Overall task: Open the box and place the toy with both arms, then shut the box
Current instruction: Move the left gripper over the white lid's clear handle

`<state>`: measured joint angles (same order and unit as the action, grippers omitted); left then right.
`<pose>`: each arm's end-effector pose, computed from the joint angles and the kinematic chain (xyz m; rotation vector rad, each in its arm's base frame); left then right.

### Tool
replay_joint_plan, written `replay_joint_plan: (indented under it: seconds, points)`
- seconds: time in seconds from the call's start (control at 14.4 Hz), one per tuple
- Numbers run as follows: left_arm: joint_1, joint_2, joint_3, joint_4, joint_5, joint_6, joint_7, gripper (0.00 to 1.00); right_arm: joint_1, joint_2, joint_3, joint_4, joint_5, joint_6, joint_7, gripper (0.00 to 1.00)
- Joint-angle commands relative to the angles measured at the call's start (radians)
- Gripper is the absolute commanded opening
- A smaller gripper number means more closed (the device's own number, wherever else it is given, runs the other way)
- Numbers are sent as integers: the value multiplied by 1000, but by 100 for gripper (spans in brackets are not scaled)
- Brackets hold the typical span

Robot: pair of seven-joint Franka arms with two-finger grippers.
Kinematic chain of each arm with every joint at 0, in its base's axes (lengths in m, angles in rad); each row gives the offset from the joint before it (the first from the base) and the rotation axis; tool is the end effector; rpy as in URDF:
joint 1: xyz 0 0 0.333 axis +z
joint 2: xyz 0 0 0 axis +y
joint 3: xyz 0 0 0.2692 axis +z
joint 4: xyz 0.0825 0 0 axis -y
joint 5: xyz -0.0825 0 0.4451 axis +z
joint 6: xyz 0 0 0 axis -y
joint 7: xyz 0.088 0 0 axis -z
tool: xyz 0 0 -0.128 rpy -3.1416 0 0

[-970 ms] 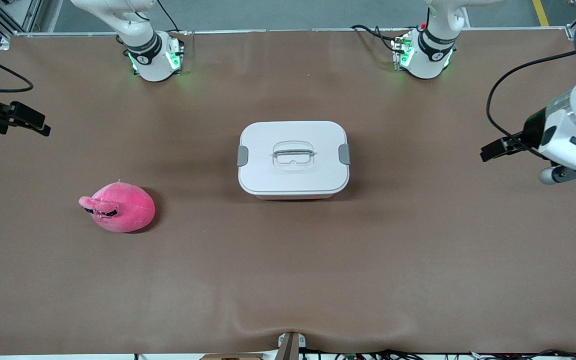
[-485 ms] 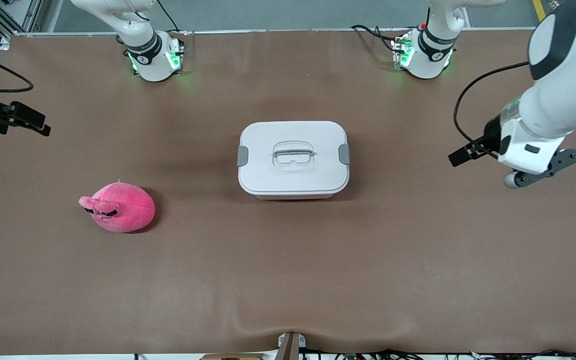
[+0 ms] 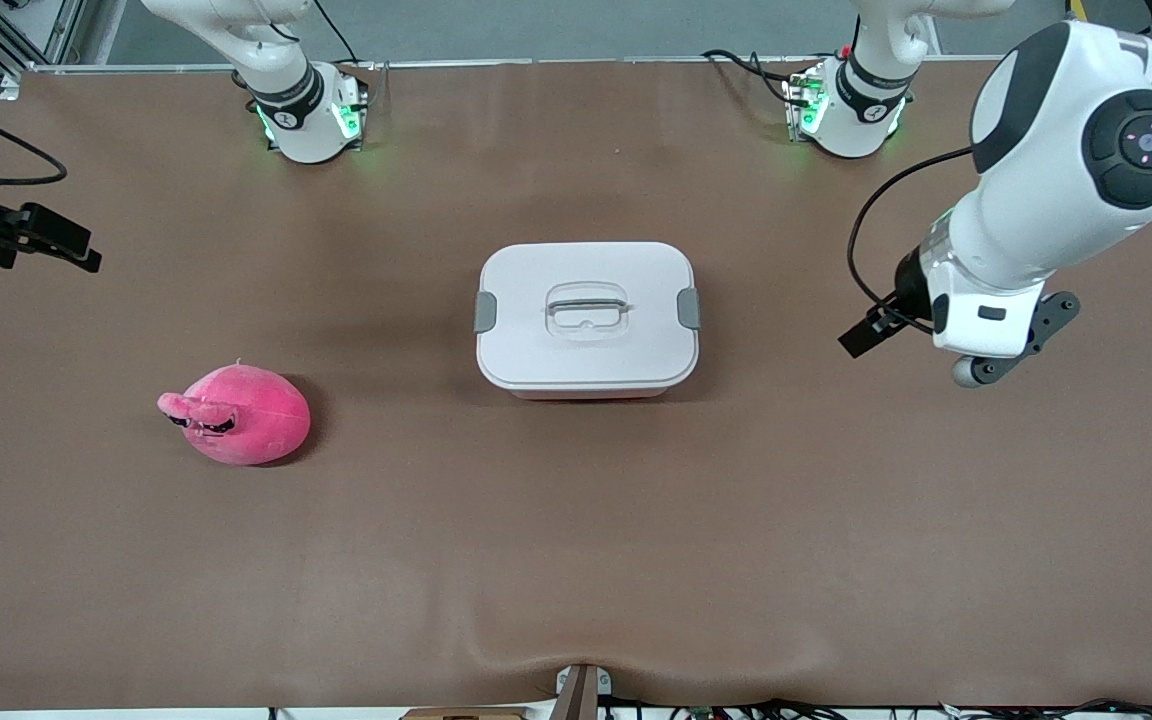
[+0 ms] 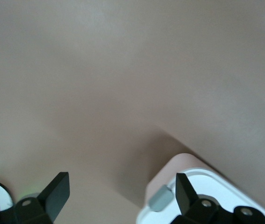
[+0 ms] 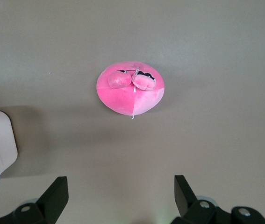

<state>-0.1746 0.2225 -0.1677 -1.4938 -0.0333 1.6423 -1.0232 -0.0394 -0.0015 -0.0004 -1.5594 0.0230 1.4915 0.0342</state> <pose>0.6324 -0.2217 0.4624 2.9452 1.0538 -0.1553 0.6051 -0.0210 0.5570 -3.1147 0.1136 0.1034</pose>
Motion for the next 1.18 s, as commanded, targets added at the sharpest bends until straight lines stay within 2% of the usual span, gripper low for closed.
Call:
replay_joint_plan:
  seconds: [0.0,0.83,1.11]
  points:
    - [-32,31,-1,26,-19,16,-128,100,1,11,0,21,14,-10,18,100]
    - [-200,123,0,27,-19,188,-632,100,9,12,2,21,12,-7,18,100]
    - [-241,144,0,53,-19,198,-773,100,9,12,2,21,12,-4,18,100]
